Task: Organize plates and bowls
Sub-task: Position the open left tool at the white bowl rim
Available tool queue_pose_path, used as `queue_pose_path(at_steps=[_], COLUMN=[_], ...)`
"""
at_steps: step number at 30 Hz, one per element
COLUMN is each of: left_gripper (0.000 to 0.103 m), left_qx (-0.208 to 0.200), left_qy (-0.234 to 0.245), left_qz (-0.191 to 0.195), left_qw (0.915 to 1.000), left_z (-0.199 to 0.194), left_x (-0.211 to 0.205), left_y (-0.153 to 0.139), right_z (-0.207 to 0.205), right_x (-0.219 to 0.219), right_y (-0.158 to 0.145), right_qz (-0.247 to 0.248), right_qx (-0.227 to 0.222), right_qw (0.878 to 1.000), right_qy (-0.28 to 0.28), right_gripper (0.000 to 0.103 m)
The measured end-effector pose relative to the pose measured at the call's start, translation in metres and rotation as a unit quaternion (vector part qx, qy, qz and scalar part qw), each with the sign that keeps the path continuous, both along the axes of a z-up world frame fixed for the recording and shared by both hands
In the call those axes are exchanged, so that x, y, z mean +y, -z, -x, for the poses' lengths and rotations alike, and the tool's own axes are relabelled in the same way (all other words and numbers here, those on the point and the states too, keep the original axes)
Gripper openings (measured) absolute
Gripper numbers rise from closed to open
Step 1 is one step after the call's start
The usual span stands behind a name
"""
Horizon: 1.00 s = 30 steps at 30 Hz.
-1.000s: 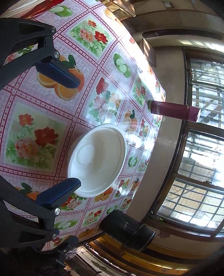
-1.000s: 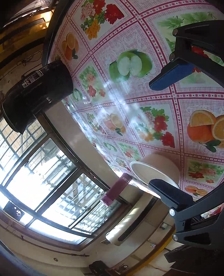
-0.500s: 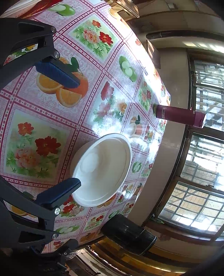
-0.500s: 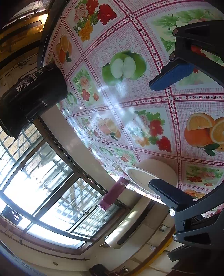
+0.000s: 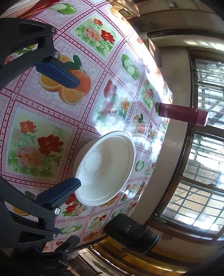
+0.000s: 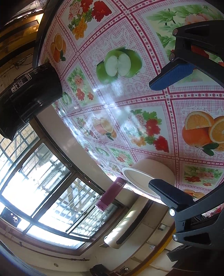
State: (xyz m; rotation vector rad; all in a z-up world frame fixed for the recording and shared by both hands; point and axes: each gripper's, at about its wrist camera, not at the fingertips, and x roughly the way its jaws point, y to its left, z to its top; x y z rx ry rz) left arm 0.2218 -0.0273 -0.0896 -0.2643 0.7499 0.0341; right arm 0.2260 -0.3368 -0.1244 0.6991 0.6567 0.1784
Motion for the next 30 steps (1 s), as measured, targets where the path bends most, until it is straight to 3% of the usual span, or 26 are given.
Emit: queue_pose_path(at_steps=[30], left_gripper=[0.103], left_qx=[0.012], left_qy=[0.008], left_qz=[0.004], left_qw=[0.9999], left_z=[-0.001], left_x=[-0.0038], left_y=[0.0038], right_z=[-0.0026], right_x=[0.0006], right_y=[0.0031], right_qz=[0.002], right_qx=[0.014], right_qw=[1.0], right_qy=[0.004], right_gripper=[0.103])
